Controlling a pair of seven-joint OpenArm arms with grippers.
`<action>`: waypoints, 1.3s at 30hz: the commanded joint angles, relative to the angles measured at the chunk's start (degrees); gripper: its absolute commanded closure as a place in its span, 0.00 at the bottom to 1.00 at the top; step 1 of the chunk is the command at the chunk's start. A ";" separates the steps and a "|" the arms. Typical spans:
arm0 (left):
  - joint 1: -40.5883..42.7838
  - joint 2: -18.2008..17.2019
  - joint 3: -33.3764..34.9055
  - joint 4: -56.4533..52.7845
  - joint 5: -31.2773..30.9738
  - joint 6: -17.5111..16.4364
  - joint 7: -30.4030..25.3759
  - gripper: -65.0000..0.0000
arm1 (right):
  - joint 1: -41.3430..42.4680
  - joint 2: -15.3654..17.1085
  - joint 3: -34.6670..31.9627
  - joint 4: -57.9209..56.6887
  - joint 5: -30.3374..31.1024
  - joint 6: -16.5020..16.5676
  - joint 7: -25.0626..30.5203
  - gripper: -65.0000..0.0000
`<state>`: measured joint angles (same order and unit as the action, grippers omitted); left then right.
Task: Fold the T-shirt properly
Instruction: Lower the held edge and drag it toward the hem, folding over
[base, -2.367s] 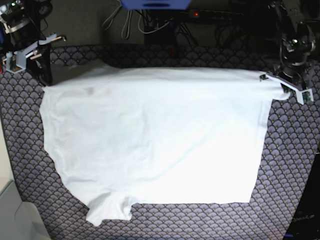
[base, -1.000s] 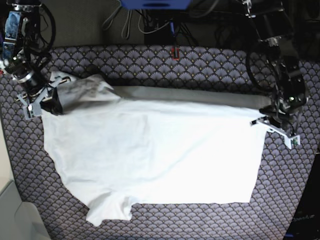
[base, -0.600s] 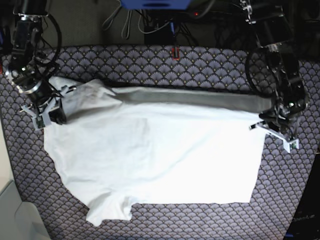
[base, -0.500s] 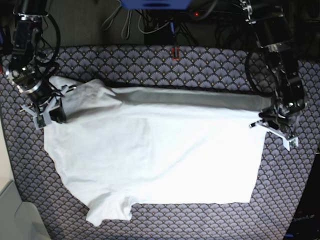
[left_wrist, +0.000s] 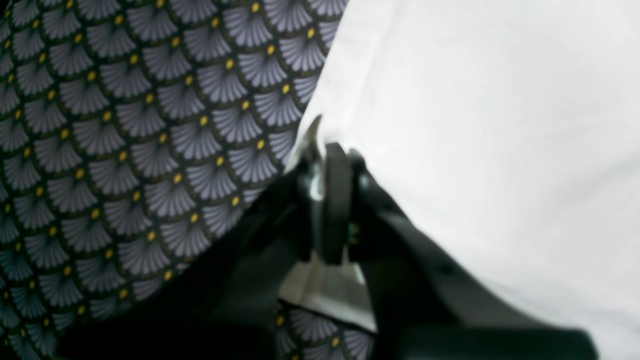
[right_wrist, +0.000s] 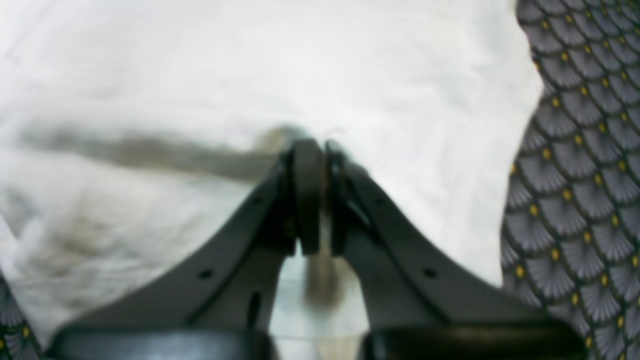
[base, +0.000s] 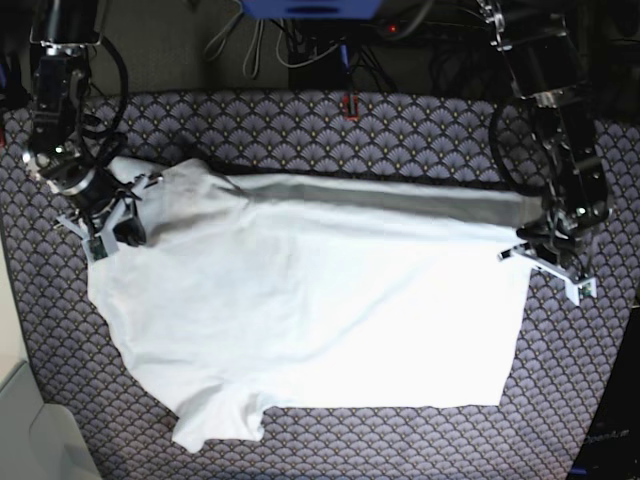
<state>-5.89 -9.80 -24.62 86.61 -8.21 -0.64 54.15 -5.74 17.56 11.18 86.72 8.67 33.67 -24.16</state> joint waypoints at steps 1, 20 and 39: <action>-1.01 -0.70 -0.04 0.91 0.16 0.16 -1.10 0.99 | 1.30 1.12 -0.76 1.15 0.08 -0.04 1.26 1.00; -1.27 -0.79 -0.04 0.91 0.16 0.16 -1.10 0.99 | 8.59 -0.20 -3.40 -2.10 -6.16 -0.22 1.26 1.00; -1.36 -2.20 -0.04 0.82 0.08 0.07 -1.18 0.92 | 10.70 -0.20 -3.40 -6.94 -6.16 -0.13 1.17 0.89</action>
<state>-5.96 -11.11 -24.51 86.59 -8.32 -0.67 54.15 3.90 16.62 7.49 78.96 1.87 33.47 -24.25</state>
